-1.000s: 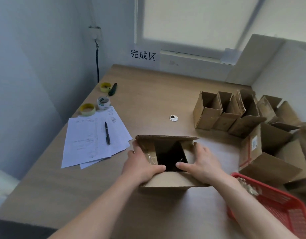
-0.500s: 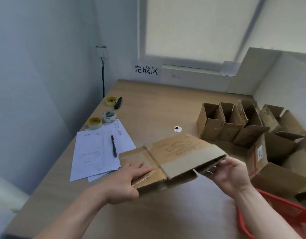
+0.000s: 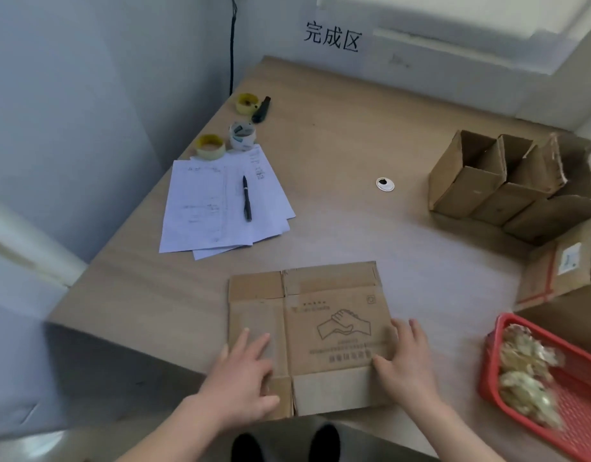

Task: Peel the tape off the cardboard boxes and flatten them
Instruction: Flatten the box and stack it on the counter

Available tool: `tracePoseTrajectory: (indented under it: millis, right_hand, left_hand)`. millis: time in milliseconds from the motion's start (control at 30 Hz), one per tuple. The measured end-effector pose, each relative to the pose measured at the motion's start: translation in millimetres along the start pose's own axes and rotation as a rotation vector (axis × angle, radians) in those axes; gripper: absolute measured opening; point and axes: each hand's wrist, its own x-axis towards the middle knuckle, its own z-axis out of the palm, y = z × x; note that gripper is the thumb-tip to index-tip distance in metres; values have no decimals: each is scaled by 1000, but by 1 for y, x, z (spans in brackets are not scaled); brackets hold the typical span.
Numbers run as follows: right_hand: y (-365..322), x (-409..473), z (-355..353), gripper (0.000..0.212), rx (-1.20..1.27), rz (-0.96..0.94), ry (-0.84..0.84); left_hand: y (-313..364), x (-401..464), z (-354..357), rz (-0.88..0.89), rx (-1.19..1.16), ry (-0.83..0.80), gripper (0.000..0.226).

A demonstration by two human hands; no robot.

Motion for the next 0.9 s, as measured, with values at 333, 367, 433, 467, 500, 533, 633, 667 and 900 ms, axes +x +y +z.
tracePoseTrajectory:
  millis: [333,367,433,467,500,533,633,667,900]
  right_hand:
    - [-29,39,55,65,-415,-554,-76]
    - [-27,40,58,65,-420,-573,-72]
    - [-23,42,62,63,-407,-587,-38]
    - [-22,43,65,61,-394,-591,-13]
    - [-21,42,67,59,-389,-596,9]
    - [-20,40,69,57,-389,-600,25]
    - [-23,51,65,53,-393,-627,82]
    - [-25,60,61,50,-382,-648,100]
    - [-35,90,52,59,-360,-638,63]
  left_hand:
    - [36,68,22,-93,116,113,116]
    - [35,70,28,-102,131,126,111]
    - [36,73,40,-124,154,175,97]
    - [37,74,44,-142,162,222,90]
    - [39,73,47,-168,153,284,83]
    - [42,73,49,-201,120,343,77]
    - [47,79,50,-250,60,430,66]
    - [48,80,51,-259,61,429,65]
    - [52,84,55,-327,68,440,66]
